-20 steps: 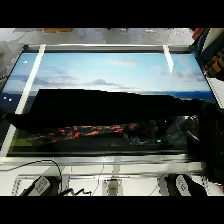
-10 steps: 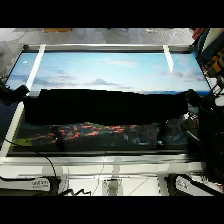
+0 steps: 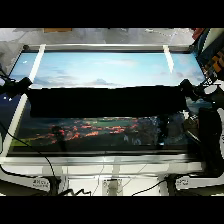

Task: Fold the clothes and pants, and hang the long-sleeved shirts on hangers.

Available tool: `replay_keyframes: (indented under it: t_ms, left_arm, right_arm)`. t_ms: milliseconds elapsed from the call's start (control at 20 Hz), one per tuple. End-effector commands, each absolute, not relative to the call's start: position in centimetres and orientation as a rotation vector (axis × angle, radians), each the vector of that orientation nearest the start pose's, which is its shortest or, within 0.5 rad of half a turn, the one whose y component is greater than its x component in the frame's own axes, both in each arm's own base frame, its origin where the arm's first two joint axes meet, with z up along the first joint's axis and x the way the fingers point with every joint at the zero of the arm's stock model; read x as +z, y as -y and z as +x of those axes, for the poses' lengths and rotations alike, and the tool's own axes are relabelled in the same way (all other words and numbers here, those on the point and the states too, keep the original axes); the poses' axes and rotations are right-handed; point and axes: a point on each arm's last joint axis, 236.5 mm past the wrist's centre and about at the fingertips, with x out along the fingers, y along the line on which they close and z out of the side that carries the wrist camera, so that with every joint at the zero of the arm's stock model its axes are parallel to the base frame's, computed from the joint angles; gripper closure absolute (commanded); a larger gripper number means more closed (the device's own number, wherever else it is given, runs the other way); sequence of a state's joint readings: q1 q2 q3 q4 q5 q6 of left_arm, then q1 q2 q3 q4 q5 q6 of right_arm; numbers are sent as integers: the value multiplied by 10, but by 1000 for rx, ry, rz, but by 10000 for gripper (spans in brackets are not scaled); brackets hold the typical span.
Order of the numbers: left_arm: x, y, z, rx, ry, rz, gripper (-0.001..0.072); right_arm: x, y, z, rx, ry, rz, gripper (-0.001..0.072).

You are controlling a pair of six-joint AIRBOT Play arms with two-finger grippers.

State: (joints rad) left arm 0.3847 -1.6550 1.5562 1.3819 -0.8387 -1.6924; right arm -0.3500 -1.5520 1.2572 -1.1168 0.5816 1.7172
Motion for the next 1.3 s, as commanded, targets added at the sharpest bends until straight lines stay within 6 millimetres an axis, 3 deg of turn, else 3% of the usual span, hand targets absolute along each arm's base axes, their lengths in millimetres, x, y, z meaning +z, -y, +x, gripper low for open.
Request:
replay_keyframes:
  t_ms: [0, 100, 150, 200, 250, 400, 500, 600, 700, 900, 1050, 1250]
  left_arm:
    - [23, -180, 534, 346, -835, -475, 699]
    - [25, -174, 542, 333, -808, -472, 694]
    - [28, -171, 547, 327, -790, -463, 547]
    - [32, -169, 551, 318, -772, -450, 118]
    - [39, -169, 553, 314, -758, -439, -7]
    - [71, -178, 547, 325, -711, -423, 34]
    - [83, -190, 524, 354, -746, -417, 130]
    - [77, -205, 487, 406, -866, -392, 129]
    - [56, -218, 437, 460, -1066, -334, 129]
    - [13, -200, 378, 410, -1276, -311, 129]
    - [-22, -165, 355, 371, -1217, -412, 129]
    - [-66, -123, 352, 401, -1025, -810, 124]
  right_arm:
    - [-2, 134, 532, -336, -691, 817, 686]
    - [3, 137, 539, -342, -646, 845, 686]
    - [6, 140, 541, -347, -624, 845, 644]
    - [8, 143, 543, -350, -612, 841, 305]
    - [10, 145, 543, -347, -604, 817, 10]
    - [15, 143, 540, -328, -634, 753, 14]
    - [13, 137, 534, -309, -694, 726, 14]
    - [8, 131, 527, -286, -759, 688, 14]
    - [1, 124, 519, -249, -815, 640, 14]
    - [-5, 117, 512, -214, -868, 602, 14]
    - [-5, 117, 511, -210, -871, 594, 14]
    - [-5, 117, 511, -202, -872, 579, 14]
